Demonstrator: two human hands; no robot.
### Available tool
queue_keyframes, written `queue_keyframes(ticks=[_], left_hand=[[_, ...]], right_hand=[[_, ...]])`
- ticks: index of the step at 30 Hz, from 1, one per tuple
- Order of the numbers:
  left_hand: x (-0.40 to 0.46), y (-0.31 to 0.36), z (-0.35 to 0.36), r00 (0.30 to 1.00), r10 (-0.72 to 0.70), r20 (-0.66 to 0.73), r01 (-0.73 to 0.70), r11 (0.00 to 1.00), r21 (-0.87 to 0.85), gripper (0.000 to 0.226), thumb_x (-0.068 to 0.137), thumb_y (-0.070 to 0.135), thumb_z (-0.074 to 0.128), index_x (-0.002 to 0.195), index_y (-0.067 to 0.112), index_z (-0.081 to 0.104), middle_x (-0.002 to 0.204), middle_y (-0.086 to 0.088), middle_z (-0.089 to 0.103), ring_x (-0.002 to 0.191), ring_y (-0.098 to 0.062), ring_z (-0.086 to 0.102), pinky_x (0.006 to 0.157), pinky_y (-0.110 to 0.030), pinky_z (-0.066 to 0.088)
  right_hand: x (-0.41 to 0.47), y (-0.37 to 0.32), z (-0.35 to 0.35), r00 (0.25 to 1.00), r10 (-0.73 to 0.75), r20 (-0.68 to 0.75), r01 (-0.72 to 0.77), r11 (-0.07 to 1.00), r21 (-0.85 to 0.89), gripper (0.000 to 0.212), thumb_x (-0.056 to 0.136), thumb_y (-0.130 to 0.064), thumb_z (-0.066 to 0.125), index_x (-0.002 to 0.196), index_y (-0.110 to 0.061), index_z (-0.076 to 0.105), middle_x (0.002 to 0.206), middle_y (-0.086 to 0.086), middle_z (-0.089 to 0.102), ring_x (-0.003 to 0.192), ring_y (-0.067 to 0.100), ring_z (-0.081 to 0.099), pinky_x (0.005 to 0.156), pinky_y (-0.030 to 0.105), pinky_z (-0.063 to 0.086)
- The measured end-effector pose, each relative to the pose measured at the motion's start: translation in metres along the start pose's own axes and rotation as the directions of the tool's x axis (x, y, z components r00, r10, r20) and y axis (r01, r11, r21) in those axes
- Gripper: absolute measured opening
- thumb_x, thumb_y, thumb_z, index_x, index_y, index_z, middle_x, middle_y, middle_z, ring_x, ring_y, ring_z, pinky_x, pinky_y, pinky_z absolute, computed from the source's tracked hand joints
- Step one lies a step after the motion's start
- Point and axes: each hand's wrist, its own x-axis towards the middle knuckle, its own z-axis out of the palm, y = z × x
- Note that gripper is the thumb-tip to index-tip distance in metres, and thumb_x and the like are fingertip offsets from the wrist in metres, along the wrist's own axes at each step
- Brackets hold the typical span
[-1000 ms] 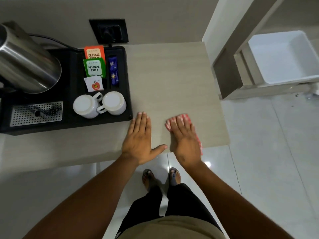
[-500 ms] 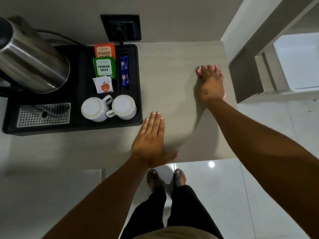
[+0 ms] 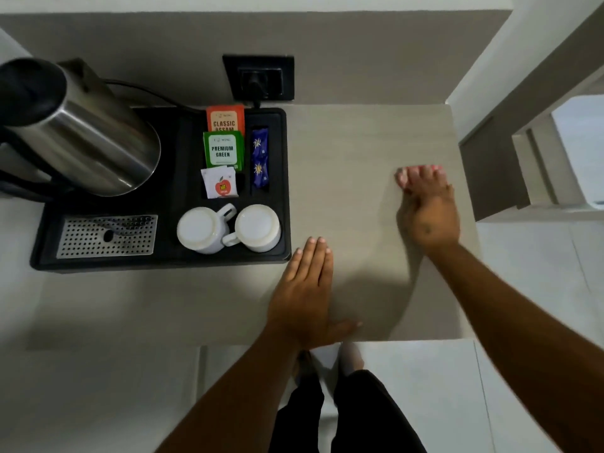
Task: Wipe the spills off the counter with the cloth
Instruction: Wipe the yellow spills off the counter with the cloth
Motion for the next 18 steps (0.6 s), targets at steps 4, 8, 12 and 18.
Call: queue_keyframes(ticks=[4,8,12,18], left_hand=[[0.0,-0.001,0.0,1.0,-0.002,0.029,0.002,1.0,0.01,0.126,0.08,0.088,0.044,0.159,-0.004,0.012,0.171,-0.025,0.008,0.159,-0.035,-0.003,0.129,-0.051,0.004],[0.0,0.0,0.0,0.995,-0.038,0.091,0.031,0.997,0.071,0.13,0.079,0.094,0.031,0.16,-0.003,-0.001,0.172,-0.022,-0.006,0.158,-0.032,-0.015,0.129,-0.05,-0.001],[-0.001,0.003,-0.002,0.991,-0.047,0.128,0.037,0.996,0.081,0.128,0.08,0.094,0.026,0.16,-0.001,-0.008,0.171,-0.021,-0.014,0.157,-0.03,-0.021,0.129,-0.049,-0.005],[0.028,0.023,-0.021,0.984,-0.029,0.176,0.009,0.993,0.117,0.119,0.086,0.087,0.021,0.159,-0.001,-0.013,0.169,-0.022,-0.019,0.156,-0.034,-0.022,0.129,-0.049,-0.006]], right_hand=[[0.036,-0.01,0.008,0.996,0.085,-0.027,-0.086,0.996,-0.018,0.046,0.1,-0.018,0.035,0.144,-0.025,0.044,0.16,0.011,0.032,0.152,0.036,0.014,0.125,0.049,0.013],[-0.015,-0.058,0.023,0.993,-0.105,0.055,0.104,0.994,0.021,0.057,0.09,-0.014,0.041,0.147,-0.01,0.043,0.157,0.022,0.035,0.15,0.043,0.018,0.125,0.046,0.011],[-0.107,-0.064,0.028,0.975,-0.217,0.046,0.217,0.976,0.008,0.048,0.098,-0.018,0.045,0.146,-0.019,0.044,0.156,0.01,0.041,0.152,0.03,0.019,0.121,0.047,0.022],[-0.104,-0.026,0.001,0.991,-0.125,0.055,0.122,0.991,0.059,0.038,0.102,-0.019,0.042,0.138,-0.021,0.053,0.154,0.012,0.044,0.15,0.035,0.023,0.123,0.049,0.019]])
